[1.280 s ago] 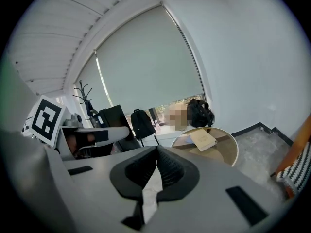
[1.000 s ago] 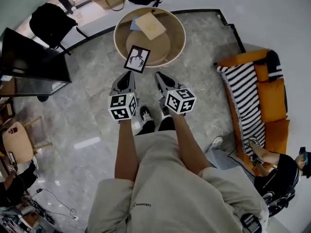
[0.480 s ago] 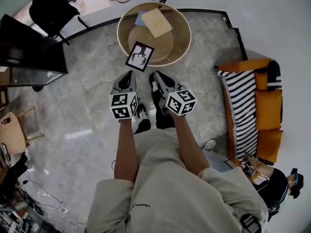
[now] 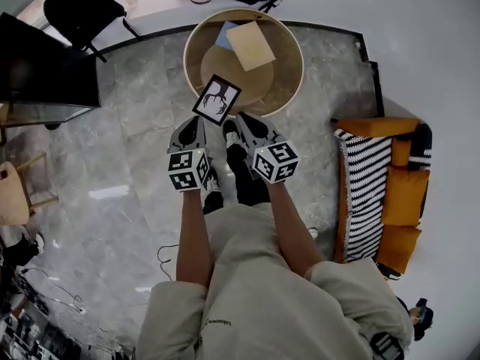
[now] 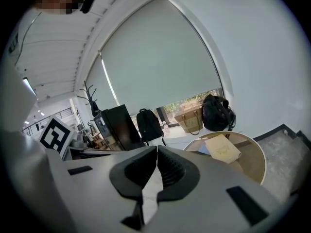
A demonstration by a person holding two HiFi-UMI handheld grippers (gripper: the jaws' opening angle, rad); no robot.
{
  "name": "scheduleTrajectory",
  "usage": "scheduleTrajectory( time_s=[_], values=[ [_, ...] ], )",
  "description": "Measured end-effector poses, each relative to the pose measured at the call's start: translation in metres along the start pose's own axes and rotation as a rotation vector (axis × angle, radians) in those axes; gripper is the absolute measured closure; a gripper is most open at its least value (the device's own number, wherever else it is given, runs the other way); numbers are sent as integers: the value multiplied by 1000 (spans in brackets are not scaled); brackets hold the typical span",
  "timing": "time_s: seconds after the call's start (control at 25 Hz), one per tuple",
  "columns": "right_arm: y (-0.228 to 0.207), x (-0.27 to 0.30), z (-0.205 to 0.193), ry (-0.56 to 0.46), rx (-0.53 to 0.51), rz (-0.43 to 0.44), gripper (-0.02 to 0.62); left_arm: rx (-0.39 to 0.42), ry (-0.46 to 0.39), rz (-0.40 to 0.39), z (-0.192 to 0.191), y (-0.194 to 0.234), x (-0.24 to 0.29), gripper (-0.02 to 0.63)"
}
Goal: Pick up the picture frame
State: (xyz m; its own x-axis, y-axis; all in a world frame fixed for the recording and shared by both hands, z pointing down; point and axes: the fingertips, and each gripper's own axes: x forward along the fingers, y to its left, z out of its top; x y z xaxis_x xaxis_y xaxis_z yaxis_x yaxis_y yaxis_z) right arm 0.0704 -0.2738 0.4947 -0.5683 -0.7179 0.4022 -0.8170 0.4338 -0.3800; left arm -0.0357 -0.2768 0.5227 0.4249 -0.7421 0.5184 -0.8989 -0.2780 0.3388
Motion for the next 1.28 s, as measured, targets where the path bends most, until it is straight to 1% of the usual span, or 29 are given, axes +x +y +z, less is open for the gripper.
scheduleTrajectory(
  time_s=[0.08, 0.28, 0.4, 0.6, 0.68, 0.8, 0.92, 1.08, 1.16, 1.28],
  values=[
    [-13, 17, -6, 47, -29, -3, 563, -11, 34, 15, -10, 6, 14, 587],
    [-41, 57, -37, 161, -46, 4, 561, -47, 105, 50, -45, 31, 49, 586],
    [-58, 77, -63, 235, -59, 14, 561, -86, 161, 62, -76, 46, 72, 586],
    [-92, 116, -103, 321, -38, 35, 561, -149, 268, 69, -133, 75, 116, 586],
    [-100, 134, -127, 369, -54, 63, 561, -172, 294, 83, -155, 90, 129, 586],
    [-113, 156, -161, 439, -85, 98, 561, -183, 331, 92, -185, 107, 152, 586],
    [-127, 172, -183, 485, -97, 115, 561, -209, 340, 96, -207, 118, 177, 586],
    [-131, 194, -203, 517, -122, 145, 561, -246, 337, 115, -227, 136, 196, 586],
    [-132, 203, -210, 528, -130, 168, 560, -303, 317, 143, -235, 146, 203, 586],
    [-136, 215, -224, 551, -169, 200, 561, -438, 251, 201, -242, 164, 211, 584]
  ],
)
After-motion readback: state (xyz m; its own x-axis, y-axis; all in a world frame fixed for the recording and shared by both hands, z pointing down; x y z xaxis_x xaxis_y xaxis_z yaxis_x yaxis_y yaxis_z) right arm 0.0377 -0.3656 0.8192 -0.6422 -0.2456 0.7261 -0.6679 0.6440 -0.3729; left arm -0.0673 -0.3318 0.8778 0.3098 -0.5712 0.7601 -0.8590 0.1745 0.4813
